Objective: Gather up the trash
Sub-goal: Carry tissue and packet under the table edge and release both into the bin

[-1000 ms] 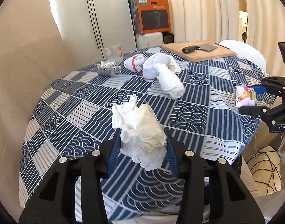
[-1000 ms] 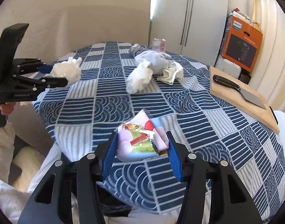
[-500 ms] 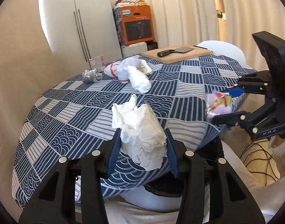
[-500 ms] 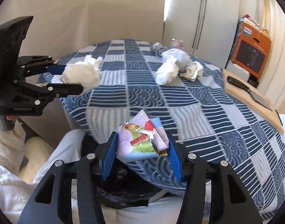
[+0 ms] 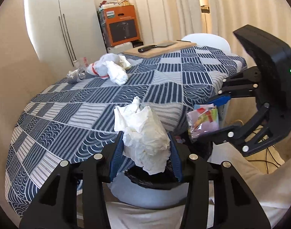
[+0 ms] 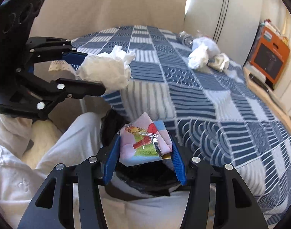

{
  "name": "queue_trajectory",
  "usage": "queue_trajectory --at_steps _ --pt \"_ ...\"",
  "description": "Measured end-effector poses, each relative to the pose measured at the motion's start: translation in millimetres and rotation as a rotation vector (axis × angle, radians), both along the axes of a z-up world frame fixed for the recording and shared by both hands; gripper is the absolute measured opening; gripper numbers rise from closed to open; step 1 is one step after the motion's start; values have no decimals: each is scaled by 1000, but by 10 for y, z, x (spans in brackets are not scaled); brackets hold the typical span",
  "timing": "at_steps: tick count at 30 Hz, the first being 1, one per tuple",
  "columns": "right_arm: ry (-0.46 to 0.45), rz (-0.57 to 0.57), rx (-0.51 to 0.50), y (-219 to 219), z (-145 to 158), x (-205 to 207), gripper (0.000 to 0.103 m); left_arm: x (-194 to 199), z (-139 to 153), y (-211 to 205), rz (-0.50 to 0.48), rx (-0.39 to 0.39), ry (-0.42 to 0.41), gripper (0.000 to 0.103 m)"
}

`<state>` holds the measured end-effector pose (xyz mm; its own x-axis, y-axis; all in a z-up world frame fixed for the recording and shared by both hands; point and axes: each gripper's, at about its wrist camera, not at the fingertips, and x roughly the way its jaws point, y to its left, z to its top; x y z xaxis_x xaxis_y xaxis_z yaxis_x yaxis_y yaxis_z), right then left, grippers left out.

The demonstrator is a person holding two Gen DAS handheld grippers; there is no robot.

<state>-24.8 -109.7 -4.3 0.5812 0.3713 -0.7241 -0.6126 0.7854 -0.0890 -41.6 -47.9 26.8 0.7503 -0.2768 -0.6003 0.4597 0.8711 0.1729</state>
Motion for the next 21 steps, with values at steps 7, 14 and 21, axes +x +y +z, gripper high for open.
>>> queue_trajectory --at_steps 7,14,21 --pt "66 -12 20 -18 -257 57 48 -115 -195 -58 -13 -4 42 46" --pt "132 -60 26 -66 -490 179 48 -105 -445 -129 -63 -18 124 46" --pt "172 -85 41 -145 -662 254 48 18 -719 -211 -75 -7 197 46"
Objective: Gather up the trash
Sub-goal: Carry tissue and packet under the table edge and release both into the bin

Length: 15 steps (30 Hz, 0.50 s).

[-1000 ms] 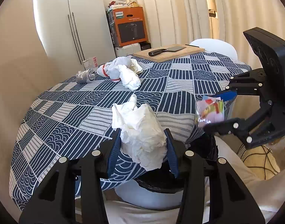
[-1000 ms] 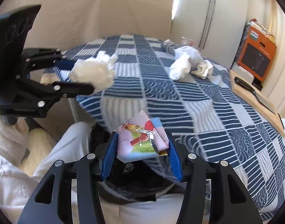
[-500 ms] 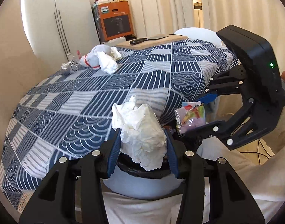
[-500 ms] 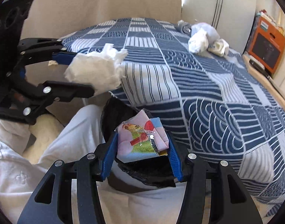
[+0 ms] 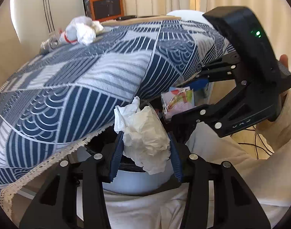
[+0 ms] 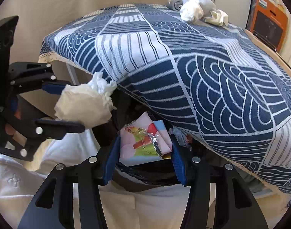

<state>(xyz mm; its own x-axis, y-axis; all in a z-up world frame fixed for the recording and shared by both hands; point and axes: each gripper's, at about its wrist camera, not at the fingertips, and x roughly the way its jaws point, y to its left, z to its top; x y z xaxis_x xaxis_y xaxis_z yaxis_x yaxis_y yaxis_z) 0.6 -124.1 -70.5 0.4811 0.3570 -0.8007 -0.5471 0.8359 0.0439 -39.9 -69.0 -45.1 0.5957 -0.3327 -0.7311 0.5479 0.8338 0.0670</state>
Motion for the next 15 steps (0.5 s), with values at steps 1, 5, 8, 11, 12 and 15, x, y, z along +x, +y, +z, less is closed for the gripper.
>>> queue_trajectory --at_steps 1,5,8,11,12,15 --pt "6 -2 -1 -6 -19 17 48 31 -30 -9 6 5 4 46" --pt "30 -17 -11 -27 -117 110 48 114 -100 -24 16 8 21 46" --pt "34 -28 -17 -29 -163 177 48 172 -148 -31 10 8 33 48" --pt "44 -34 -15 -37 -207 242 49 246 -196 -33 9 -1 53 55" --pt "44 -41 -17 -42 -221 265 52 278 -206 -26 9 -11 64 60" --pt "57 -70 -6 -87 -255 349 73 372 -205 2 20 -36 68 78"
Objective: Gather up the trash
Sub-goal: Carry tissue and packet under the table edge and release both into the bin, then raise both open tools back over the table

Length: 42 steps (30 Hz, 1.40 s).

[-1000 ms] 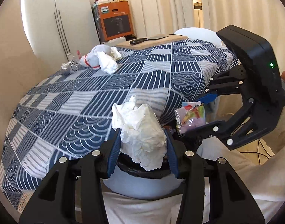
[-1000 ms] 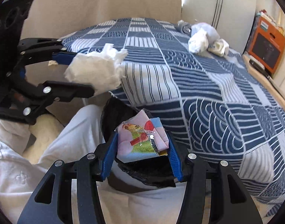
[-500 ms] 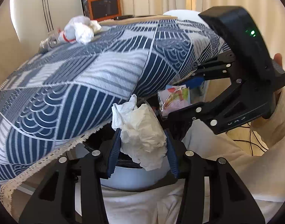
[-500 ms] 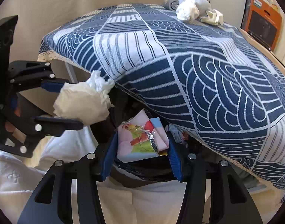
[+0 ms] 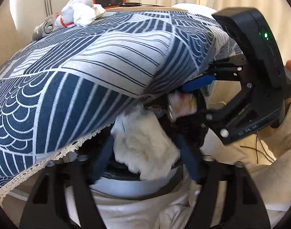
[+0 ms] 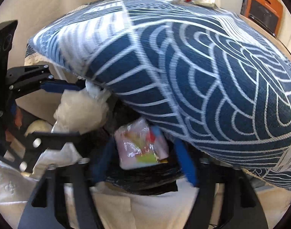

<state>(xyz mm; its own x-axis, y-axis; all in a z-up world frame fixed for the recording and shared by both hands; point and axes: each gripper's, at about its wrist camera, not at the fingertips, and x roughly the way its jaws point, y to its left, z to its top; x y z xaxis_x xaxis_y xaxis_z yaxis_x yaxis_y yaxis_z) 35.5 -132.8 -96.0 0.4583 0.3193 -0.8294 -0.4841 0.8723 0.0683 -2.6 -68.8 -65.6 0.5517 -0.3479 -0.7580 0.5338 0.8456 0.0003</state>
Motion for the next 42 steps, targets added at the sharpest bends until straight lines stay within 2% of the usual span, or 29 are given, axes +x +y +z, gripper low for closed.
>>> queue_trajectory --at_steps 5,10,16,30,36,42 --pt "2 -43 -21 -99 -5 58 81 -19 12 27 -9 -20 -13 92" --pt "-6 -42 -25 -146 31 32 84 -85 -1 26 -8 -3 -18 93" --pt "-46 -19 -42 -128 205 -201 85 -144 76 87 -9 -26 -27 95" --pt "-184 -41 6 -281 830 -612 86 -395 637 155 7 -24 -171 97" --pt "-225 -52 5 -252 1057 -575 87 -322 861 317 63 -31 -218 97" --pt "-259 -47 -12 -134 1235 -324 87 -10 1069 566 121 -51 -227 97"
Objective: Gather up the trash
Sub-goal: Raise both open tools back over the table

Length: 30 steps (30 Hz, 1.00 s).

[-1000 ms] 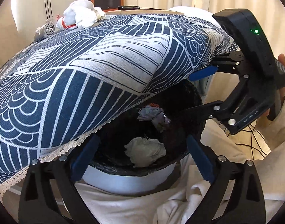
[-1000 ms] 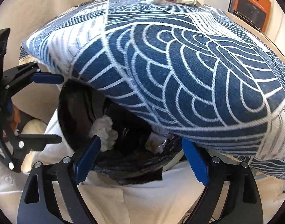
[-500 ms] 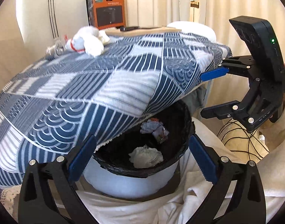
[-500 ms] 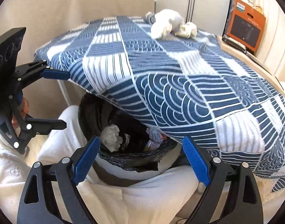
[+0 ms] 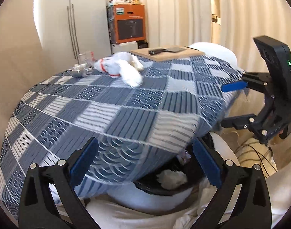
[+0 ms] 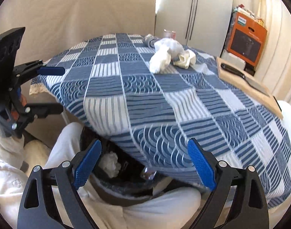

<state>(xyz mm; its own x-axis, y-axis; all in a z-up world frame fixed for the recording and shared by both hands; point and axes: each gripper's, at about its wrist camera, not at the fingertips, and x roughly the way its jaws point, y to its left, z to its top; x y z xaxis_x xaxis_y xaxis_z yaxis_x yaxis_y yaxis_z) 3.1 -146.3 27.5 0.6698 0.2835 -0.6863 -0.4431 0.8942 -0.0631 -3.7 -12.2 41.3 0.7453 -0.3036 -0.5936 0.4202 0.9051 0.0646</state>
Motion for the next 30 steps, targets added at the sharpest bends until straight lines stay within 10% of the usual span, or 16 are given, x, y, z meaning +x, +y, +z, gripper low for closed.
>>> queue_trajectory --at_steps 19,30 --pt "-50 -105 -31 294 305 1152 91 1359 427 562 38 -44 102 97" --pt "49 -80 40 447 240 1799 91 2150 484 634 83 75 152 97"
